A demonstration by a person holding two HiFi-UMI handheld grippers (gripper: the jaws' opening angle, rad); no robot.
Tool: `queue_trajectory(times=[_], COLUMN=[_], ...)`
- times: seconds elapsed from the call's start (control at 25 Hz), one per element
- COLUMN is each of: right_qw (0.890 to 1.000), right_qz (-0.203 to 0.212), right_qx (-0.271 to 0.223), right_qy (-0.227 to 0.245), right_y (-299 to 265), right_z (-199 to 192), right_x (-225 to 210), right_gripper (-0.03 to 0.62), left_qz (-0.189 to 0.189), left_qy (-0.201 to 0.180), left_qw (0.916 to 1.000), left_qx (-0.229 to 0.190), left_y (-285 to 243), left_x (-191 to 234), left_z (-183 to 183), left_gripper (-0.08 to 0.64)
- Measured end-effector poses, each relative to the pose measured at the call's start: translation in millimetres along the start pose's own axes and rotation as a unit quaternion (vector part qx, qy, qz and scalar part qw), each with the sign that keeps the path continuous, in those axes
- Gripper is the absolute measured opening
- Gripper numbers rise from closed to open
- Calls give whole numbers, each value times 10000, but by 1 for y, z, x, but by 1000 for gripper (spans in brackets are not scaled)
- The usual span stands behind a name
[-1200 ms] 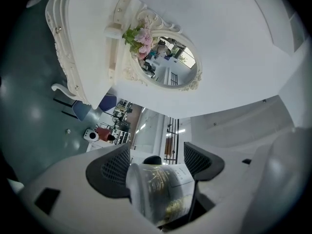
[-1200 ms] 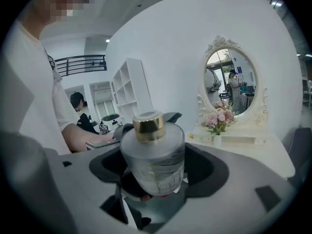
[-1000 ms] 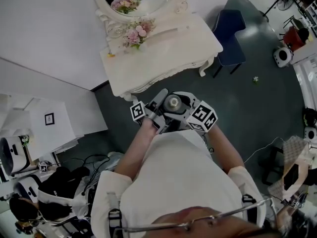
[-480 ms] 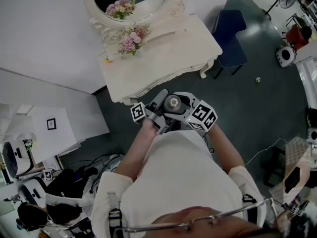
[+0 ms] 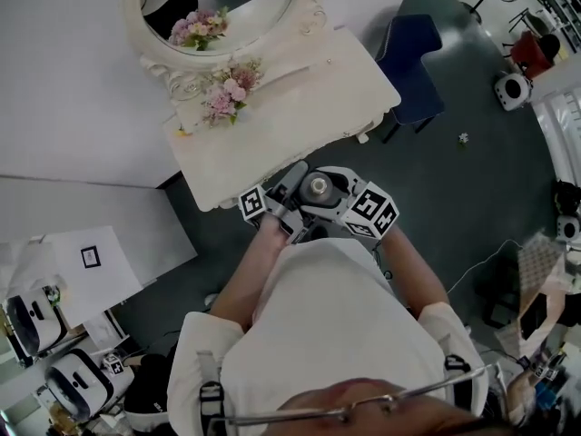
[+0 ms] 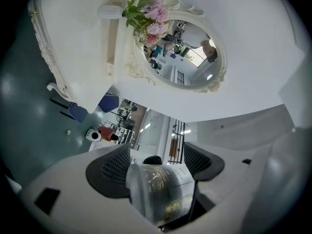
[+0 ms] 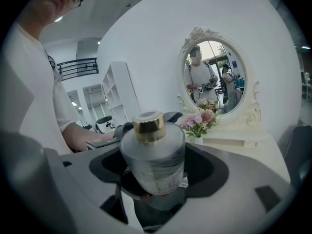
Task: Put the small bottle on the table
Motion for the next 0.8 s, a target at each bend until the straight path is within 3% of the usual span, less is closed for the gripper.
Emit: queue_trajectory(times=[0.4,0.8], right_qw=[9992,9979], right_qz=[-254,-568], right_qx=[159,59], right_qy=[-253,-313], right_y=[-58,-81], right_z=[37,65], right_x=[-67,-101], right_gripper=[359,357], left_qz=[194,177], left_qy=[225,379], left_qw=[9992,9977], left_qx=[255,525], left_y=[-36,-63], left_x=[-3,-11], left_z=[92,136], left_gripper=[334,334])
Point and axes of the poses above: the fingertips, and each gripper's own axes: y backward along the fingers, x to its left, z out of its top, the point moved 6 cm from there along y, backward along the fingers, and after that the axes turned 2 degrees about -y, right-handed, at the moved point
